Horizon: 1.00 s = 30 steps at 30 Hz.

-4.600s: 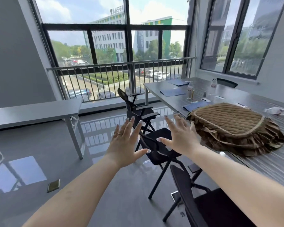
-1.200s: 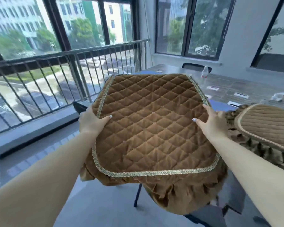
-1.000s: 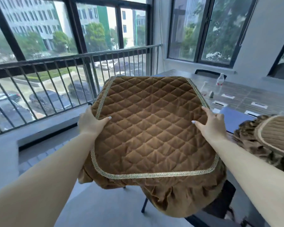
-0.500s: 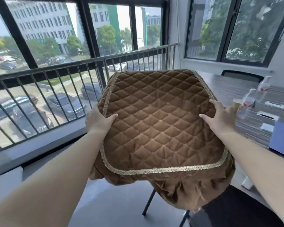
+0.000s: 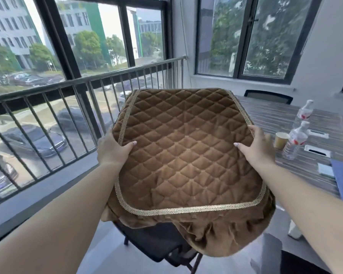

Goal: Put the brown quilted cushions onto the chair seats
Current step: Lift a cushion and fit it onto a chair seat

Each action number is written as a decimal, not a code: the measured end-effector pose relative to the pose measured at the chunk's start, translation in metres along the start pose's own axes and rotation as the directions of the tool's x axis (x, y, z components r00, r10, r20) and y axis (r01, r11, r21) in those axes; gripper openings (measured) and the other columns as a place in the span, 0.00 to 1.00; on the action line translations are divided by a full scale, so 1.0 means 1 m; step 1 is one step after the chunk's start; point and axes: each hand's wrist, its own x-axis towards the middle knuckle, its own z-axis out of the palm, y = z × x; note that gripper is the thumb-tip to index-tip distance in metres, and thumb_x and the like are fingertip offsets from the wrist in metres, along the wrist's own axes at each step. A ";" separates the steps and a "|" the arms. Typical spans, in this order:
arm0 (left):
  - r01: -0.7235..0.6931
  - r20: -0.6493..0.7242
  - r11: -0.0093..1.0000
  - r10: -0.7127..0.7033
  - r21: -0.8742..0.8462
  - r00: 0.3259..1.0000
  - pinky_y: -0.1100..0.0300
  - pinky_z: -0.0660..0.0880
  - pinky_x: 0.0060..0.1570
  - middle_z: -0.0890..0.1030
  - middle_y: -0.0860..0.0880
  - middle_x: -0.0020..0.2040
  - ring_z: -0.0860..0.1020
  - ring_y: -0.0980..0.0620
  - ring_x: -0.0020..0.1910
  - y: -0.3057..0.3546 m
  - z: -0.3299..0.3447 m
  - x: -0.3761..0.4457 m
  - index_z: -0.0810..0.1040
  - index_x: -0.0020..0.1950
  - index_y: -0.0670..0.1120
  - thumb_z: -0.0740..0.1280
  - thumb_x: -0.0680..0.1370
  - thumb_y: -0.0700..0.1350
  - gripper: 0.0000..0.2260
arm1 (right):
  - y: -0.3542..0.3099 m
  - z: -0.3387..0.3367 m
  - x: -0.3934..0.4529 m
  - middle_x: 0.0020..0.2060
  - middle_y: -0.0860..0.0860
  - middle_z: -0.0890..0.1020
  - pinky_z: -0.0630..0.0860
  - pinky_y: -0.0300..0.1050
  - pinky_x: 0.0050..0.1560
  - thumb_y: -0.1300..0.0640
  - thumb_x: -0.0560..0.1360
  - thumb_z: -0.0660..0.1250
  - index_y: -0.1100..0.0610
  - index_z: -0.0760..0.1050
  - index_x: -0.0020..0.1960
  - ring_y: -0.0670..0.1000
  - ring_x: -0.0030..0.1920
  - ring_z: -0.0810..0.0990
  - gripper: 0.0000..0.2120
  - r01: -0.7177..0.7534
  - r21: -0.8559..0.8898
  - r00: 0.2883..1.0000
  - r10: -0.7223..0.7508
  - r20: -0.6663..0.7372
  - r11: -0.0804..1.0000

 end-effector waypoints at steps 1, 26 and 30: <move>-0.020 0.021 1.000 0.021 -0.009 1.000 0.45 0.70 0.61 0.76 0.39 0.62 0.72 0.39 0.63 0.000 0.008 0.016 0.69 0.69 0.45 0.76 0.67 0.55 0.35 | -0.003 0.006 0.006 0.62 0.60 0.70 0.70 0.51 0.57 0.51 0.70 0.74 0.50 0.65 0.70 0.59 0.63 0.70 0.32 -0.029 -0.004 0.999 0.029 -0.034 1.000; -0.133 0.581 0.980 0.195 -0.148 0.790 0.43 0.68 0.66 0.68 0.40 0.71 0.67 0.37 0.70 0.014 0.147 0.209 0.62 0.74 0.47 0.73 0.67 0.61 0.41 | -0.138 0.055 0.040 0.52 0.57 0.82 0.70 0.47 0.47 0.56 0.69 0.75 0.58 0.76 0.57 0.59 0.53 0.79 0.19 -0.167 -0.149 0.913 0.096 -0.396 0.975; -0.594 0.263 0.716 0.693 -0.367 0.672 0.46 0.70 0.59 0.77 0.44 0.58 0.74 0.39 0.60 0.045 0.123 0.187 0.78 0.57 0.49 0.71 0.70 0.51 0.17 | -0.161 0.066 0.048 0.53 0.54 0.80 0.72 0.47 0.49 0.56 0.69 0.74 0.55 0.77 0.57 0.58 0.54 0.78 0.17 -0.008 -0.357 0.961 -0.091 -0.260 0.934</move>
